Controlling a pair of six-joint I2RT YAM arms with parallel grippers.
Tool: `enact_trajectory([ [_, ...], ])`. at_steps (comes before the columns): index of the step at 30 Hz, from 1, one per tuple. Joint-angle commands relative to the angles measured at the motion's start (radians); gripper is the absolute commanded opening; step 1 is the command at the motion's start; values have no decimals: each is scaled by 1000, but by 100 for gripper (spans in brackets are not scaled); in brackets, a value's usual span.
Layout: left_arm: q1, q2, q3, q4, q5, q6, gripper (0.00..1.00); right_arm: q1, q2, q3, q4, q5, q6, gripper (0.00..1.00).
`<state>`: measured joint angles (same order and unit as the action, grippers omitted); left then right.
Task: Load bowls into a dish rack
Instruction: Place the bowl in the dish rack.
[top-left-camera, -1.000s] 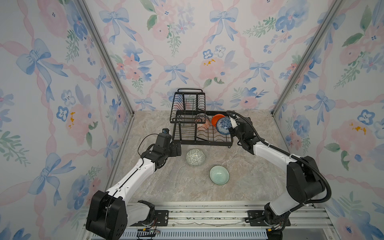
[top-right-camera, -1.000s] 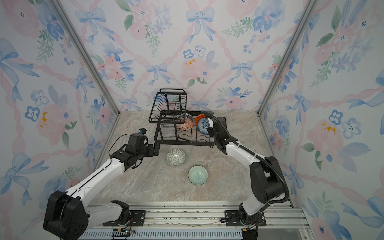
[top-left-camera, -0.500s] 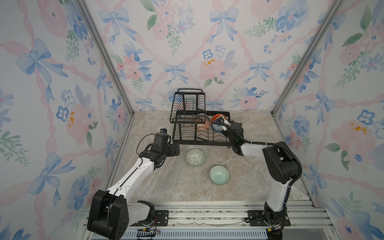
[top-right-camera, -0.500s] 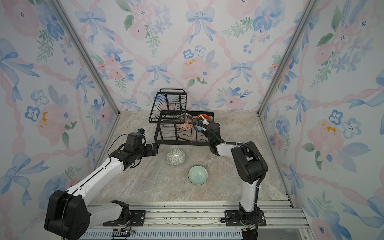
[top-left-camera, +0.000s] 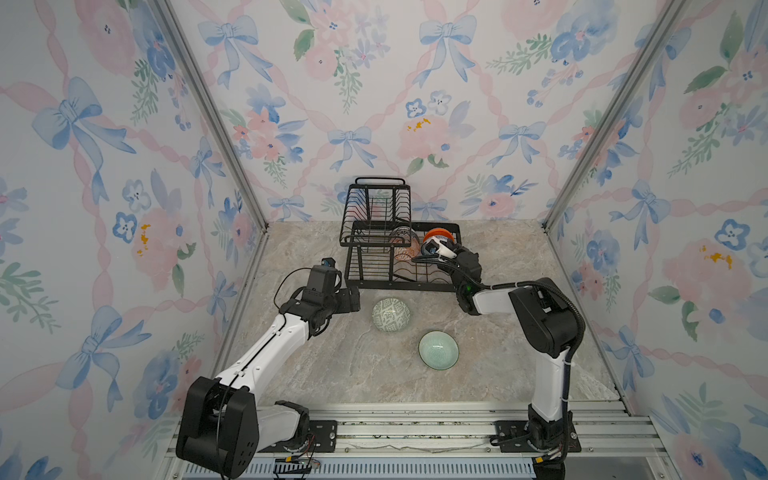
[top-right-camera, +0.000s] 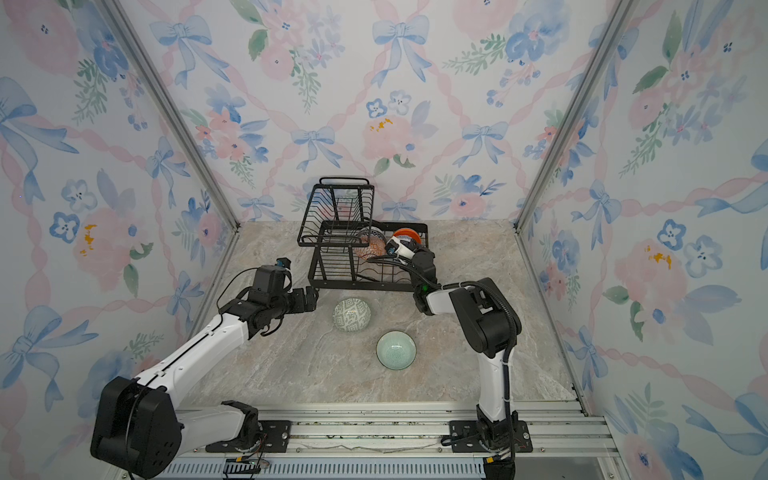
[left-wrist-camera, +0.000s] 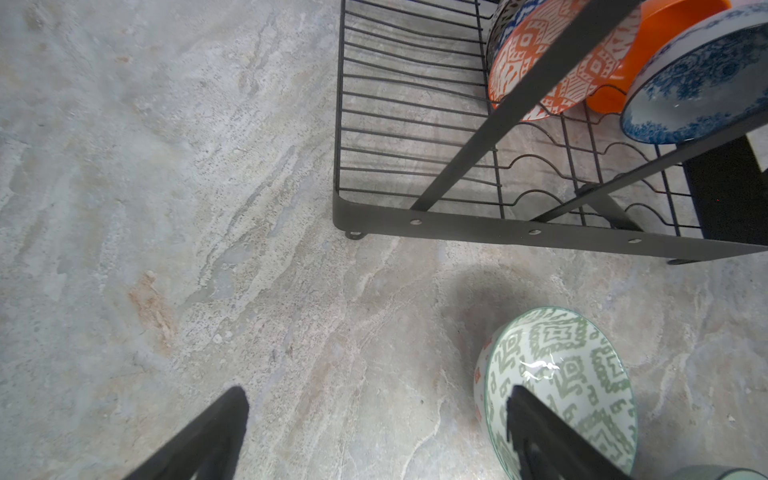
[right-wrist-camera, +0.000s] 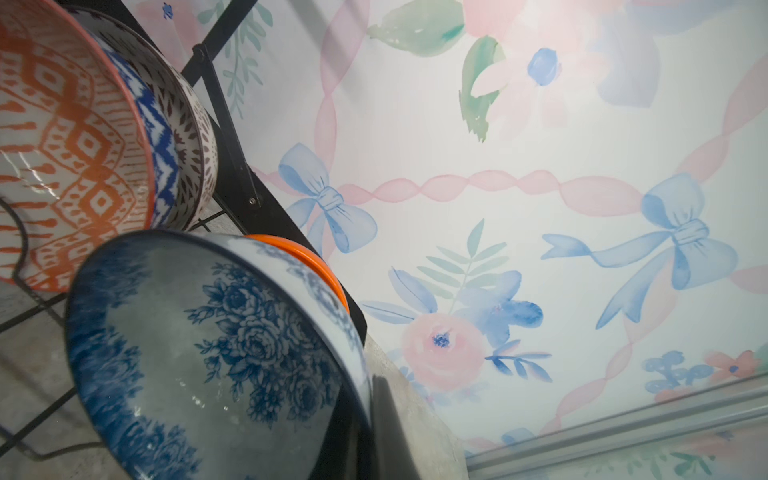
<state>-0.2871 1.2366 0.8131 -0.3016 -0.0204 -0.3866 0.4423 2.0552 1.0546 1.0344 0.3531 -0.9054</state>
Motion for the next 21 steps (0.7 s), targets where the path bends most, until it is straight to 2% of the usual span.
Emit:
enact_trajectory([
  [1, 9, -7, 8, -8, 14, 17, 98, 8, 17, -2, 133, 27, -44, 0],
  [21, 8, -15, 0, -8, 9, 17, 98, -1, 111, 33, 197, 7, -201, 0],
])
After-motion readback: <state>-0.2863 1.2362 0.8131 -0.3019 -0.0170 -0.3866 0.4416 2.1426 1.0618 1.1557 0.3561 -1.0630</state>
